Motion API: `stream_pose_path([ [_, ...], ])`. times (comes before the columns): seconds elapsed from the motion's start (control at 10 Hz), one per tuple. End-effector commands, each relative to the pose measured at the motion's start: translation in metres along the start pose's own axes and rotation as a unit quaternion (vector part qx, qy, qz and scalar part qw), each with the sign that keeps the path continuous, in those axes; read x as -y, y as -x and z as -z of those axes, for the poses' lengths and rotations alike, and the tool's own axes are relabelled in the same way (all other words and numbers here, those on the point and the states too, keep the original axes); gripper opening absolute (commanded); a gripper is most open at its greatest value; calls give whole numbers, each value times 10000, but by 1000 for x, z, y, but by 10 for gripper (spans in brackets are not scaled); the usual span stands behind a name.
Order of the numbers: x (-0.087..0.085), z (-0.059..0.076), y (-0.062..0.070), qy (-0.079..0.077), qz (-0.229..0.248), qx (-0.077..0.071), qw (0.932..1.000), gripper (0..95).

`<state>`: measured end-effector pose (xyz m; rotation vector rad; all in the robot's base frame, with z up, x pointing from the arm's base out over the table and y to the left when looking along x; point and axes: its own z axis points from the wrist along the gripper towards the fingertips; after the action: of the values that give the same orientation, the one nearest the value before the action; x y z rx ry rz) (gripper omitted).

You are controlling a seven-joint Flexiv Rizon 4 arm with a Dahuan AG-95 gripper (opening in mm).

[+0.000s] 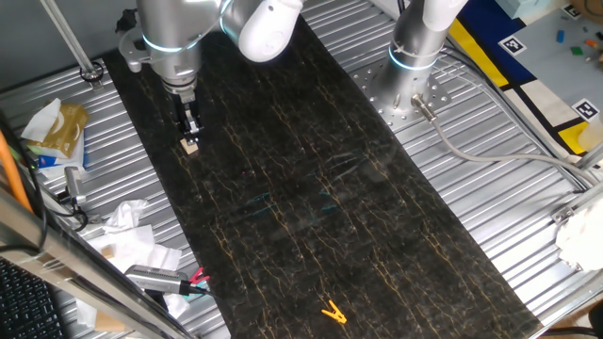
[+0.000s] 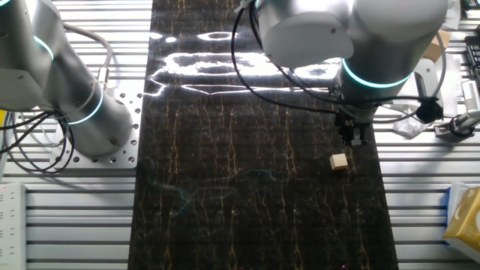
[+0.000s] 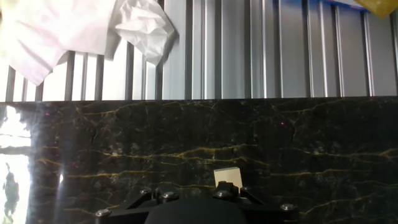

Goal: Hold a small block with the gripper and sweep it from left to right on the table

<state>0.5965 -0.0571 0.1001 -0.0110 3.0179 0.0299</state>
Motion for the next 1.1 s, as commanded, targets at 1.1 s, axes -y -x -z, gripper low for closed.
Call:
stream_pose_path([
  [1.1, -1, -3, -1, 26, -85, 120, 9999, 190],
])
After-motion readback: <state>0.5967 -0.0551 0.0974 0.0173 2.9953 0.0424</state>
